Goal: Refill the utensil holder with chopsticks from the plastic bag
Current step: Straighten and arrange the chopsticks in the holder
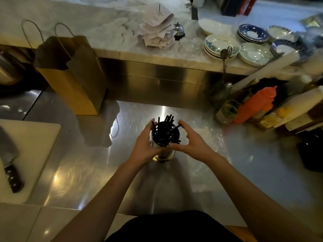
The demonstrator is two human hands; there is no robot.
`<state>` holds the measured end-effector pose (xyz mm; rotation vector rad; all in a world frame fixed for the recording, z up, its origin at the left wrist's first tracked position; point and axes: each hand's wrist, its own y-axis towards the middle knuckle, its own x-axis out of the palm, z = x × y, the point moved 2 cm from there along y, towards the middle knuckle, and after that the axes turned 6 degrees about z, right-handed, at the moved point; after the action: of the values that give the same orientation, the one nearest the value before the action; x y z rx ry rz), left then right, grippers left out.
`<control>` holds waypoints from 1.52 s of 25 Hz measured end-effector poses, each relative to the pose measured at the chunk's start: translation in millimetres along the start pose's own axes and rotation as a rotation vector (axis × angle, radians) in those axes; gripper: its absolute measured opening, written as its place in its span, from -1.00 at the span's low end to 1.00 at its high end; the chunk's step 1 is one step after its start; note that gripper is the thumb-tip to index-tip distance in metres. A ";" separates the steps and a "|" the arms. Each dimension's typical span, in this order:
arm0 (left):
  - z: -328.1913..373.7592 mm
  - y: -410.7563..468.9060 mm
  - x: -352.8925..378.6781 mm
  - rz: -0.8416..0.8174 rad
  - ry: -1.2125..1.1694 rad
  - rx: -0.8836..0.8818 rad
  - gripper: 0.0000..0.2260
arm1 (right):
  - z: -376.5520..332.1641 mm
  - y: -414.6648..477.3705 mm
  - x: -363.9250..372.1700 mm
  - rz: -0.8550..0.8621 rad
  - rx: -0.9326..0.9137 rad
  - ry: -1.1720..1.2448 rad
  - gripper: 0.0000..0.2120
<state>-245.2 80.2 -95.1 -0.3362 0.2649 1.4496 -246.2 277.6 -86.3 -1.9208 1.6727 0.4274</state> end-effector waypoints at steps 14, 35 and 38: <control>19.6 -6.8 11.8 0.084 0.215 0.077 -0.18 | 18.2 13.9 -3.6 -0.227 -0.127 0.182 -0.30; -17.5 -22.3 -39.8 0.209 0.095 0.097 -0.85 | -20.9 -6.2 77.8 0.130 -0.125 0.219 -0.52; -25.5 -25.3 -48.7 0.231 0.056 0.091 -0.83 | -27.7 -6.4 90.9 0.164 -0.123 0.229 -0.57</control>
<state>-224.6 23.5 -98.8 -0.2786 0.4249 1.6510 -227.3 188.8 -114.9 -1.9897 2.0038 0.3923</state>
